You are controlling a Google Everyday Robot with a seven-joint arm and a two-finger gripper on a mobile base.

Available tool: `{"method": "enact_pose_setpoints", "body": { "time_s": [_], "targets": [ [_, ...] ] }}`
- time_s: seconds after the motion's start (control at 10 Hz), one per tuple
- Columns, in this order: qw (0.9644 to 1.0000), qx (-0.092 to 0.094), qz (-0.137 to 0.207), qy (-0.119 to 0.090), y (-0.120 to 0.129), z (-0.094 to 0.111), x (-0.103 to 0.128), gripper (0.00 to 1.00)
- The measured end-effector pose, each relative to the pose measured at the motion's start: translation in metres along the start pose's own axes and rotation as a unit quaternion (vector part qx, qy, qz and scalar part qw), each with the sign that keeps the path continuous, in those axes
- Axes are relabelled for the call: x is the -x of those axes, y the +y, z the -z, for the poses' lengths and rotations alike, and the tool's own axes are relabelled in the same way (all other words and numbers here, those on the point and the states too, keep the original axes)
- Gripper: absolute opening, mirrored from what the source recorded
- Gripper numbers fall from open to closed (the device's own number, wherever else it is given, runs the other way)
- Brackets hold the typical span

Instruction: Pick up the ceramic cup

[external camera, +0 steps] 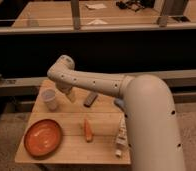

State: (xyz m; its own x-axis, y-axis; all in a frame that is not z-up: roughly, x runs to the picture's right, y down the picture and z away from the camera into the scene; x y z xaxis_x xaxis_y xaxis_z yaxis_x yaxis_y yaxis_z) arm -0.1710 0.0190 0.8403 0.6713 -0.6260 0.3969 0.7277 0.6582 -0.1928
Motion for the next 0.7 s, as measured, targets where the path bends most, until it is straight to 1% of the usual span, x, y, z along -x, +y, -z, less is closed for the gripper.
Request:
{"method": "enact_pose_setpoints", "body": {
  "time_s": [0.2, 0.4, 0.7],
  "targets": [
    [0.9999, 0.0, 0.012, -0.004, -0.003, -0.005, 0.004, 0.8],
    [0.9995, -0.001, 0.029, -0.011, -0.01, -0.015, 0.014, 0.8],
    [0.9991, 0.0, 0.039, -0.018, -0.013, -0.025, 0.018, 0.8]
  ]
}}
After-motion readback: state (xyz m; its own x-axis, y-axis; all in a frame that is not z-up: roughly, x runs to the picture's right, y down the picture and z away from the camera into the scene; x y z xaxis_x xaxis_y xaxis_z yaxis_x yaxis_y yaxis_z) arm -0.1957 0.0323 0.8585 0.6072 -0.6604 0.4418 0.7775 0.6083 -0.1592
